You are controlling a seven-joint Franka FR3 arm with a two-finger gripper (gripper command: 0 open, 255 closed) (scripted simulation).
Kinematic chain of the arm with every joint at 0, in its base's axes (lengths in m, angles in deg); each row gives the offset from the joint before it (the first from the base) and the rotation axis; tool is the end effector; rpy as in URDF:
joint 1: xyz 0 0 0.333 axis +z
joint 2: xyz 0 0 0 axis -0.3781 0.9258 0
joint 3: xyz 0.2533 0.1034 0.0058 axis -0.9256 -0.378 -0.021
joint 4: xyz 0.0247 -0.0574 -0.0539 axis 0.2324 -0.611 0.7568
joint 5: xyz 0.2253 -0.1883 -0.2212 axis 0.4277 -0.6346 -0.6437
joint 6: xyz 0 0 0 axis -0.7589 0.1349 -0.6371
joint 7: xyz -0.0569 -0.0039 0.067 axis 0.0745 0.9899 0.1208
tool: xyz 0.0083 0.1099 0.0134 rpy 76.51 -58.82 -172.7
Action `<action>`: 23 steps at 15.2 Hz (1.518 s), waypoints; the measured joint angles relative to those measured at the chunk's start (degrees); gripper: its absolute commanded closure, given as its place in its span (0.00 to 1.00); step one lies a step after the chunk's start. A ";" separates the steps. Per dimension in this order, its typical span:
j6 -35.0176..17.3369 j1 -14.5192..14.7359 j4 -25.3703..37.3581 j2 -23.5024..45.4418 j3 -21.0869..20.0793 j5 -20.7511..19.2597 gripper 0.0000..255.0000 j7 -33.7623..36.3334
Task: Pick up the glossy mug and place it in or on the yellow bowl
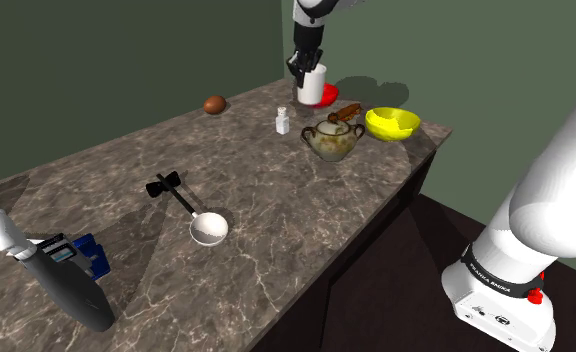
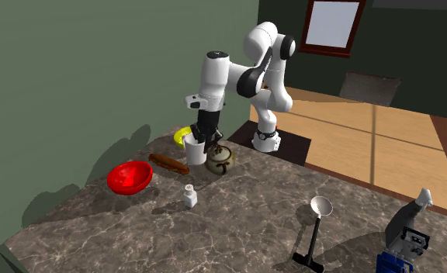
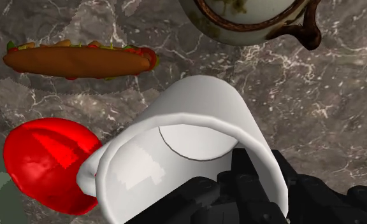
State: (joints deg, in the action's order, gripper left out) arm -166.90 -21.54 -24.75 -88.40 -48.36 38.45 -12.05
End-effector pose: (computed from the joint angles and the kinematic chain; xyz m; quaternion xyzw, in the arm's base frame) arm 0.5608 -0.0052 0.4910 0.9932 0.0340 0.1066 0.0326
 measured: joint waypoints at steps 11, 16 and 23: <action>0.62 -4.53 -11.12 -12.19 5.67 1.03 1.00 -10.57; 1.33 -6.88 -15.26 -17.28 9.33 0.67 1.00 -16.34; 3.12 -10.34 -19.28 -23.45 15.12 -0.71 1.00 -24.77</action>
State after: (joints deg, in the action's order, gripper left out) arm -163.78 -31.89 -44.02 -111.85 -33.24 37.74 -36.82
